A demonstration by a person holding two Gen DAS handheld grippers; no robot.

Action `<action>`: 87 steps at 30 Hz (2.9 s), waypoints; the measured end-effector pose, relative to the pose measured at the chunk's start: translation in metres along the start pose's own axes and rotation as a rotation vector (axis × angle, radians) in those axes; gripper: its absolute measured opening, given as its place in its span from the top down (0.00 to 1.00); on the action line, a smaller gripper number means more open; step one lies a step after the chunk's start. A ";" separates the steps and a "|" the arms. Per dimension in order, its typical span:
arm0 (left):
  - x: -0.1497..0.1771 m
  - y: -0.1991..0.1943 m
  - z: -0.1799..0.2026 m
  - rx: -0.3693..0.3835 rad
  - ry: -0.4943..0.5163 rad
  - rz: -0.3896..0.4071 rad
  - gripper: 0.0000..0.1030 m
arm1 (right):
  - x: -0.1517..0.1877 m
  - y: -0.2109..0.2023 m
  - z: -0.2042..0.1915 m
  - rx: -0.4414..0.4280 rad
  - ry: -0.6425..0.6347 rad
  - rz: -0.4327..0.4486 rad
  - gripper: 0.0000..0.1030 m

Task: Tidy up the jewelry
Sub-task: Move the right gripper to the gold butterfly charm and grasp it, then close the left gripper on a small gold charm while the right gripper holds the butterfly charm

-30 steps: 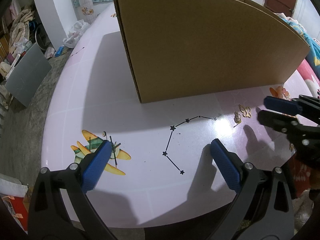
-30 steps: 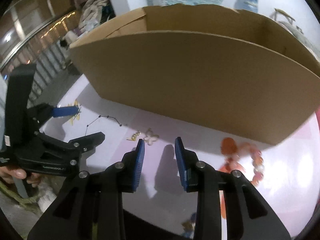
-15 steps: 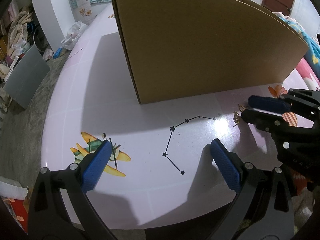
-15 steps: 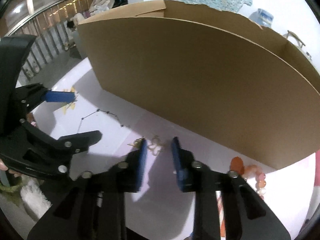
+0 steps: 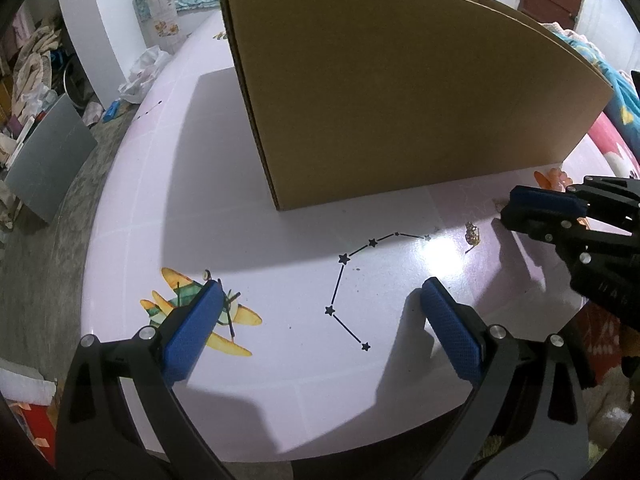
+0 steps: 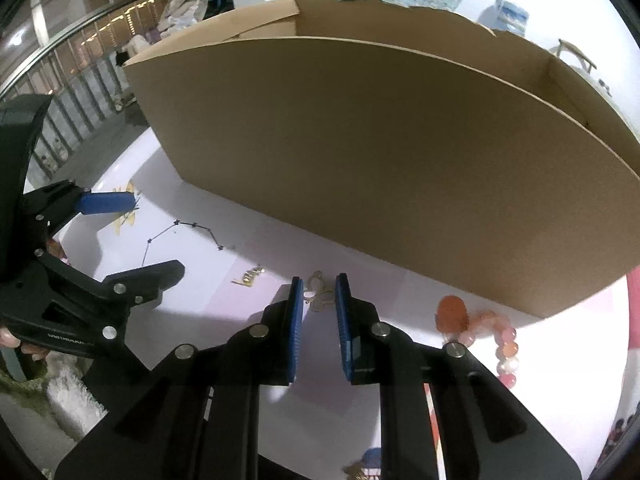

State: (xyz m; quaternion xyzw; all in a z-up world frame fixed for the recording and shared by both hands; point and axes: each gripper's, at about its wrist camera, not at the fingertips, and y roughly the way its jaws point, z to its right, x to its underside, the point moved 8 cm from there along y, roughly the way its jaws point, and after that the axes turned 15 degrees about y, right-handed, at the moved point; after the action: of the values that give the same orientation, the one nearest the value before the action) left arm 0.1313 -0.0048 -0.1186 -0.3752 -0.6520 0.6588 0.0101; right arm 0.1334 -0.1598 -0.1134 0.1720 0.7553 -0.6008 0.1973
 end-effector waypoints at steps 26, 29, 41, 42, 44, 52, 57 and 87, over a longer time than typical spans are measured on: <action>-0.001 -0.009 0.009 0.036 0.077 0.093 0.09 | -0.015 0.015 0.026 -0.166 0.254 -0.058 0.84; -0.009 -0.025 0.022 0.080 0.115 0.169 0.16 | -0.011 0.014 0.029 -0.175 0.266 -0.055 0.84; -0.019 -0.031 0.066 0.185 0.201 0.198 0.55 | -0.003 0.008 0.030 -0.169 0.254 -0.024 0.84; -0.020 -0.030 0.066 0.179 0.194 0.194 0.56 | -0.003 0.008 0.031 -0.168 0.256 -0.023 0.84; -0.019 -0.029 0.065 0.170 0.189 0.190 0.56 | -0.002 0.007 0.031 -0.168 0.260 -0.019 0.84; -0.026 -0.019 0.072 0.177 0.203 0.174 0.57 | 0.002 0.003 0.029 -0.131 0.238 0.004 0.84; -0.030 -0.011 0.075 0.178 0.206 0.150 0.68 | 0.006 0.000 0.031 -0.134 0.256 0.011 0.84; -0.038 -0.008 0.083 0.126 0.246 0.154 0.98 | 0.012 -0.004 0.027 -0.074 0.211 0.063 0.84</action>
State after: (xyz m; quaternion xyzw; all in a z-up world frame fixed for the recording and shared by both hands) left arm 0.1128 -0.0930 -0.1047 -0.5006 -0.5725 0.6463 0.0631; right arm 0.1235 -0.1867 -0.1214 0.2506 0.7879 -0.5444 0.1415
